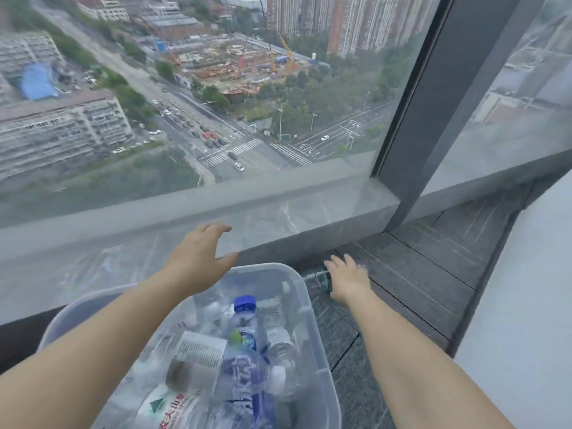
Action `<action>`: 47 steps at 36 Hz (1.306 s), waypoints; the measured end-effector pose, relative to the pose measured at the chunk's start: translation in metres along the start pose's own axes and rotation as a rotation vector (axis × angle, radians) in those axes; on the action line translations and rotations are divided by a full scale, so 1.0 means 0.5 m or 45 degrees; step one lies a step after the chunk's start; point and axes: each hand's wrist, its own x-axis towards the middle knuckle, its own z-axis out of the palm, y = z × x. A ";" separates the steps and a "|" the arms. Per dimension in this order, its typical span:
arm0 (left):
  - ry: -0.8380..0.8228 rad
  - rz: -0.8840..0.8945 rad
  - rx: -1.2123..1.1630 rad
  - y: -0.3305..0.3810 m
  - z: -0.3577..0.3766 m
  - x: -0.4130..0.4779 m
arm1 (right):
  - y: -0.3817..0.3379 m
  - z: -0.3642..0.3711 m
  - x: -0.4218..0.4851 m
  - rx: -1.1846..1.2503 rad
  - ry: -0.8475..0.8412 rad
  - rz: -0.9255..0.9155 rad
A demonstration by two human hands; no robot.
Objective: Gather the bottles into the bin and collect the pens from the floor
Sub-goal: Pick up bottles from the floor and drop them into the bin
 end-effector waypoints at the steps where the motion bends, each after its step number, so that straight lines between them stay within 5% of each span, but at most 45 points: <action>1: 0.013 -0.026 -0.003 -0.013 -0.002 -0.004 | -0.003 0.009 0.013 -0.040 -0.006 -0.027; 15: 0.106 -0.150 -0.007 -0.104 -0.032 -0.067 | -0.009 0.080 -0.012 -0.244 0.036 0.155; 22: 0.172 -0.108 -0.036 -0.111 -0.099 -0.115 | -0.026 -0.113 -0.096 0.455 0.254 0.430; 28: 0.230 -0.020 -0.093 -0.126 -0.170 -0.192 | -0.132 -0.290 -0.240 0.900 0.424 0.079; 34: 0.269 0.041 -0.114 -0.158 -0.225 -0.268 | -0.256 -0.327 -0.383 0.771 0.349 -0.171; 37: 0.281 0.054 -0.109 -0.178 -0.243 -0.300 | -0.290 -0.294 -0.413 0.645 0.271 -0.106; 42: 0.276 0.078 -0.104 -0.205 -0.254 -0.338 | -0.304 -0.214 -0.428 0.450 -0.156 0.069; 47: 0.278 0.099 -0.088 -0.226 -0.257 -0.356 | -0.292 -0.216 -0.443 0.480 -0.057 0.170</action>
